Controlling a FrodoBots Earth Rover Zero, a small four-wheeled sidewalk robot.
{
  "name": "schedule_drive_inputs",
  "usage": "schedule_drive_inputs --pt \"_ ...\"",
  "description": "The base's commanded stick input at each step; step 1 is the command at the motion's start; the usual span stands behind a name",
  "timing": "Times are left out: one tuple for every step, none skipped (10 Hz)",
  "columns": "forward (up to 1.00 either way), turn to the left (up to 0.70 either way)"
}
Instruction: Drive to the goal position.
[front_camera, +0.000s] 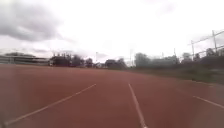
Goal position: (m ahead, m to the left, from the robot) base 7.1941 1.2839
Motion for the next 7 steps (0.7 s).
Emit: schedule_drive_inputs --pt "0.7 0.0" --pt "0.7 0.0" --pt "0.7 0.0" --pt "0.7 0.0" --pt "0.7 0.0" --pt "0.7 0.0" --pt "0.7 0.0"
